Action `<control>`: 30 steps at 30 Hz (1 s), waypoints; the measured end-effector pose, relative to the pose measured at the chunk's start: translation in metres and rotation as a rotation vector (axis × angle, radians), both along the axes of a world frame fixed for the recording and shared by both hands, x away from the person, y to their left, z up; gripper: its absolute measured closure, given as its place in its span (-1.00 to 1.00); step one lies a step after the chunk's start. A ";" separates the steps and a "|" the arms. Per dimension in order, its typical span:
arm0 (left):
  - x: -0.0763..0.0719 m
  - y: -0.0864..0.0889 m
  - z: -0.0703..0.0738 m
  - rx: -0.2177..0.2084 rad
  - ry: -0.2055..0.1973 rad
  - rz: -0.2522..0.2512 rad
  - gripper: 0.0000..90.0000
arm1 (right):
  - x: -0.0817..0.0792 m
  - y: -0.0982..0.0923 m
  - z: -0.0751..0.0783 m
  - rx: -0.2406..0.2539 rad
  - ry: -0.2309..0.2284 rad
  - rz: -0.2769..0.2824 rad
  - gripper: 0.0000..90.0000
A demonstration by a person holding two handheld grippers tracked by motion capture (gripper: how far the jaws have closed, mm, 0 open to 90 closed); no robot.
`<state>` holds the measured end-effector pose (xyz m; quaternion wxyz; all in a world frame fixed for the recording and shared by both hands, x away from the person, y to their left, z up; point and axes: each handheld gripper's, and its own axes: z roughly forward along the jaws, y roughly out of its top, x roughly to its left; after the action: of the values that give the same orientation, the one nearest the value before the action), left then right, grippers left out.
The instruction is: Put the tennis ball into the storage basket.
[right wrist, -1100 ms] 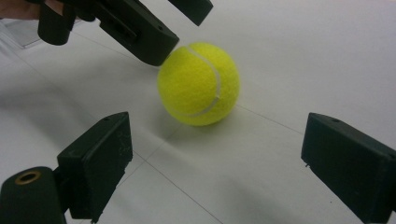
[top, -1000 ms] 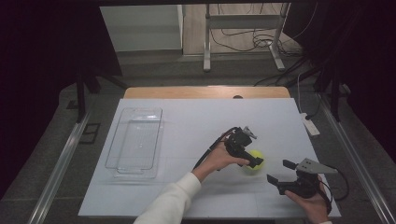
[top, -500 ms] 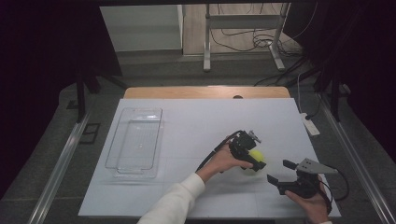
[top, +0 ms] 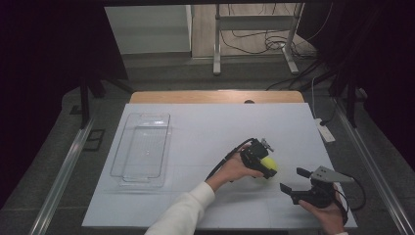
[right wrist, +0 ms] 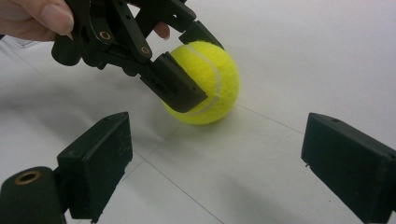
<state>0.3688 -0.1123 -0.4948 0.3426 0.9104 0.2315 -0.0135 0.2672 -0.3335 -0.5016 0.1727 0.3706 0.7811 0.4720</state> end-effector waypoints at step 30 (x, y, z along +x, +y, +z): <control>-0.003 0.028 0.022 -0.068 -0.054 0.029 -0.40 | 0.000 0.001 0.000 0.001 -0.002 -0.002 -0.80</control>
<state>0.3654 -0.0848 -0.4726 0.3796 0.8948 0.2349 0.0084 0.2669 -0.3329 -0.5014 0.1740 0.3708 0.7803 0.4726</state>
